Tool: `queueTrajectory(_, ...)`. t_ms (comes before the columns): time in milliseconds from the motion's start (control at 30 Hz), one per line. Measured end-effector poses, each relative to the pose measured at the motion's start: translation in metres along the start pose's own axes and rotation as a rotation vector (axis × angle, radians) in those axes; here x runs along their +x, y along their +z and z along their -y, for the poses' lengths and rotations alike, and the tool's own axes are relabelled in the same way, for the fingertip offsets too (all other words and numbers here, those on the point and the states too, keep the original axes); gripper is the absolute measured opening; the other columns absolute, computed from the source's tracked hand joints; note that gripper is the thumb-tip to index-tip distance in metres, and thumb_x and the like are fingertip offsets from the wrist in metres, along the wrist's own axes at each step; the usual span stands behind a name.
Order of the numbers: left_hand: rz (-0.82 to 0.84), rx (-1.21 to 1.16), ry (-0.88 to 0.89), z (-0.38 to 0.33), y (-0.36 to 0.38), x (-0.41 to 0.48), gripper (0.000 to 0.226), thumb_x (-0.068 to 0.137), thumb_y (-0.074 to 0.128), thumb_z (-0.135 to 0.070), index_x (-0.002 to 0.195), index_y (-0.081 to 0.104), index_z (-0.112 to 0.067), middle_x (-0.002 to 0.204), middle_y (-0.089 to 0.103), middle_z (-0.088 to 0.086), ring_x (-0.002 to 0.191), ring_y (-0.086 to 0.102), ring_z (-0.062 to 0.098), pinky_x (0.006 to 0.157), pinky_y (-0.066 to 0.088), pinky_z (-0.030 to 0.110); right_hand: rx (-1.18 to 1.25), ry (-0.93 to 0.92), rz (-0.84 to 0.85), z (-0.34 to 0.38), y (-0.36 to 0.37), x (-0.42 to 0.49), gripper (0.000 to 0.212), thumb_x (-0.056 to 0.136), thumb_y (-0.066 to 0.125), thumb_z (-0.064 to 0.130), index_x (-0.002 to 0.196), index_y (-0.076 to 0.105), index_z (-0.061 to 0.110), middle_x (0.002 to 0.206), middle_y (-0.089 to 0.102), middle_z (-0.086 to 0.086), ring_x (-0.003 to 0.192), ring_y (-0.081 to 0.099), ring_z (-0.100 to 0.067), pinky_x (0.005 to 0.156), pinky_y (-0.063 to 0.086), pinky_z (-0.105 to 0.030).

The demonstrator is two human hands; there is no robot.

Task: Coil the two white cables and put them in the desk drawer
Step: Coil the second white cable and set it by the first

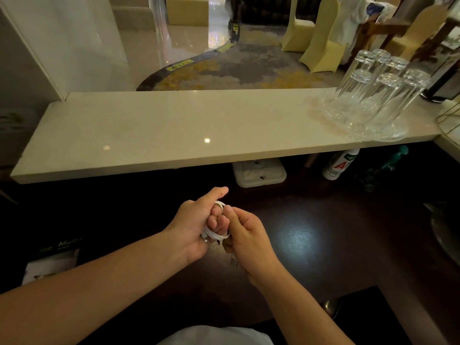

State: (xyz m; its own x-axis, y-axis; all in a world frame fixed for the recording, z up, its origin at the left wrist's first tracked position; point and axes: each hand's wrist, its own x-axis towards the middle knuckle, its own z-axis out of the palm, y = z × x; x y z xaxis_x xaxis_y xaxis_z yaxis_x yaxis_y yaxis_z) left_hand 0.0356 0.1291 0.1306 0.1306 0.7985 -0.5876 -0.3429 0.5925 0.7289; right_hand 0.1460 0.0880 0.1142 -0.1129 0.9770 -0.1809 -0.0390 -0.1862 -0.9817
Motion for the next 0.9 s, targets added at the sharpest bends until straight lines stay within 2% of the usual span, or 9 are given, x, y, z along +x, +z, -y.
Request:
queueTrajectory(67, -0.06, -0.019, 0.009, 0.004, -0.001, 0.001, 0.054, 0.083, 0.074, -0.026, 0.036, 0.052, -0.012, 0.034, 0.044, -0.001, 0.033, 0.049, 0.008, 0.045, 0.05, 0.02, -0.118, -0.011, -0.035, -0.004, 0.003, 0.003, 0.038, 0.105, 0.039, 0.027, 0.081, 0.064, 0.01, 0.054, 0.058, 0.013, 0.049, 0.048, 0.001, 0.05, 0.038, -0.018)
queueTrajectory(167, -0.115, -0.059, 0.003, 0.007, -0.004, 0.002, 0.043, 0.079, 0.078, -0.022, 0.044, 0.055, -0.01, 0.036, 0.049, -0.002, 0.035, 0.054, 0.007, 0.043, 0.05, 0.02, -0.3, -0.033, -0.059, -0.01, 0.005, 0.005, 0.041, 0.103, 0.04, 0.033, 0.082, 0.066, 0.009, 0.069, 0.066, -0.004, 0.062, 0.055, -0.008, 0.058, 0.045, -0.037)
queueTrajectory(333, -0.162, -0.133, -0.018, 0.007, -0.011, 0.003, 0.031, 0.076, 0.079, -0.016, 0.057, 0.056, -0.009, 0.038, 0.051, -0.002, 0.034, 0.056, 0.006, 0.041, 0.051, 0.018, -0.429, -0.025, -0.027, -0.012, 0.009, 0.01, 0.04, 0.104, 0.039, 0.029, 0.089, 0.066, 0.003, 0.08, 0.069, -0.016, 0.064, 0.054, -0.009, 0.058, 0.043, -0.026)
queueTrajectory(467, -0.141, -0.196, -0.058, -0.004, -0.031, 0.003, 0.019, 0.079, 0.076, -0.015, 0.071, 0.063, -0.004, 0.06, 0.062, 0.004, 0.049, 0.063, 0.009, 0.043, 0.054, 0.021, -0.571, -0.074, -0.099, -0.008, 0.004, 0.013, 0.038, 0.104, 0.039, 0.03, 0.077, 0.057, 0.009, 0.066, 0.056, 0.001, 0.057, 0.048, -0.008, 0.055, 0.038, -0.025)
queueTrajectory(533, -0.008, -0.015, -0.032, -0.007, -0.043, -0.002, 0.03, 0.082, 0.071, -0.033, 0.084, 0.065, -0.004, 0.07, 0.063, 0.006, 0.06, 0.062, 0.014, 0.053, 0.056, 0.026, -0.672, -0.123, -0.102, 0.001, -0.009, 0.016, 0.037, 0.104, 0.039, 0.031, 0.073, 0.053, 0.015, 0.067, 0.057, 0.001, 0.061, 0.052, -0.013, 0.062, 0.041, -0.032)
queueTrajectory(600, 0.157, 0.411, 0.029, -0.011, -0.046, -0.006, 0.047, 0.091, 0.053, -0.05, 0.097, 0.067, -0.005, 0.079, 0.065, 0.007, 0.069, 0.056, 0.017, 0.058, 0.048, 0.027, -0.771, -0.112, -0.011, 0.009, -0.017, 0.021, 0.037, 0.104, 0.039, 0.031, 0.075, 0.054, 0.013, 0.069, 0.057, -0.001, 0.065, 0.055, -0.018, 0.065, 0.042, -0.034)
queueTrajectory(667, 0.264, 0.789, 0.128, -0.017, -0.041, -0.01, 0.042, 0.099, 0.041, -0.046, 0.095, 0.066, -0.012, 0.078, 0.064, 0.004, 0.067, 0.051, 0.014, 0.052, 0.042, 0.023, -0.81, -0.096, 0.089, 0.015, -0.019, 0.026, 0.039, 0.104, 0.038, 0.031, 0.077, 0.056, 0.009, 0.07, 0.056, -0.003, 0.064, 0.052, -0.016, 0.064, 0.041, -0.032)
queueTrajectory(733, 0.307, 0.916, 0.175, -0.022, -0.036, -0.007, 0.033, 0.102, 0.038, -0.036, 0.085, 0.058, -0.016, 0.066, 0.061, -0.002, 0.055, 0.045, 0.011, 0.044, 0.035, 0.02, -0.81, -0.099, 0.136, 0.019, -0.019, 0.029, 0.039, 0.104, 0.038, 0.031, 0.075, 0.054, 0.012, 0.067, 0.053, 0.0, 0.059, 0.047, -0.01, 0.059, 0.038, -0.026)
queueTrajectory(900, 0.214, 0.61, 0.331, -0.007, -0.024, 0.006, 0.033, 0.104, 0.034, -0.024, 0.08, 0.051, -0.009, 0.052, 0.049, -0.005, 0.041, 0.037, 0.008, 0.039, 0.028, 0.022, -0.273, 0.016, -0.046, 0.007, -0.015, 0.032, 0.042, 0.103, 0.039, 0.037, 0.066, 0.052, 0.023, 0.058, 0.048, 0.004, 0.05, 0.042, -0.007, 0.051, 0.034, -0.026)
